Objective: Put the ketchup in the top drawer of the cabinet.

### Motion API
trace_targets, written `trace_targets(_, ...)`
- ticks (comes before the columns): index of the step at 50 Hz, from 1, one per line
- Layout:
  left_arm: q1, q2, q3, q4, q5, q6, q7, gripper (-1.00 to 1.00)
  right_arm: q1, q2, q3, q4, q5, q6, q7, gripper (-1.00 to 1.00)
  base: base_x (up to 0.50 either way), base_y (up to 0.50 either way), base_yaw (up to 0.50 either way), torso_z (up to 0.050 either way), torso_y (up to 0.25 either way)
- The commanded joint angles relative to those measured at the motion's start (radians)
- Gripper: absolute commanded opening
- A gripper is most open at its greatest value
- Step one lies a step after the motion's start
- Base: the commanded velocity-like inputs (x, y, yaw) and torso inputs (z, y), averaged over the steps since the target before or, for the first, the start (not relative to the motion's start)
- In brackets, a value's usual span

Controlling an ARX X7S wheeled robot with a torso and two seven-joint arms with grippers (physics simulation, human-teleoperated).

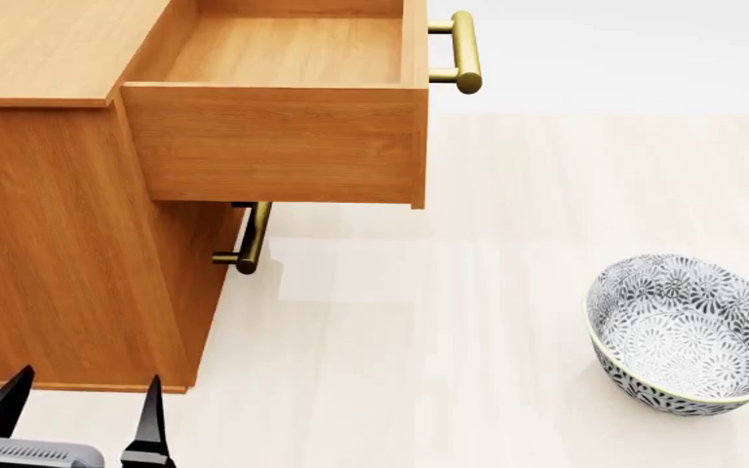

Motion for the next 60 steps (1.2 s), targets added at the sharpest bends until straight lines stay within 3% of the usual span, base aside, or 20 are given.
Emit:
trace_targets(1,-0.007,-0.002,0.004,-0.01,-0.003,0.005,0.0,1.0,0.019,0.05,0.038,-0.118,0.026,0.109,0.065,-1.0,0.0,0.0,0.0,0.0,0.0)
trace_targets(30,-0.022,-0.003,0.016,-0.038,-0.007,0.013,-0.006,1.0,0.25,0.27,0.107,-0.305,0.276,0.372,0.252,-1.0,0.0,0.0,0.0,0.0,0.0)
trace_targets(60,-0.036,-0.001,0.027,-0.07,-0.018,0.029,-0.007,1.0,0.802,0.397,-0.244,-0.228,0.396,0.504,0.355,-1.0,0.0,0.0,0.0,0.0,0.0)
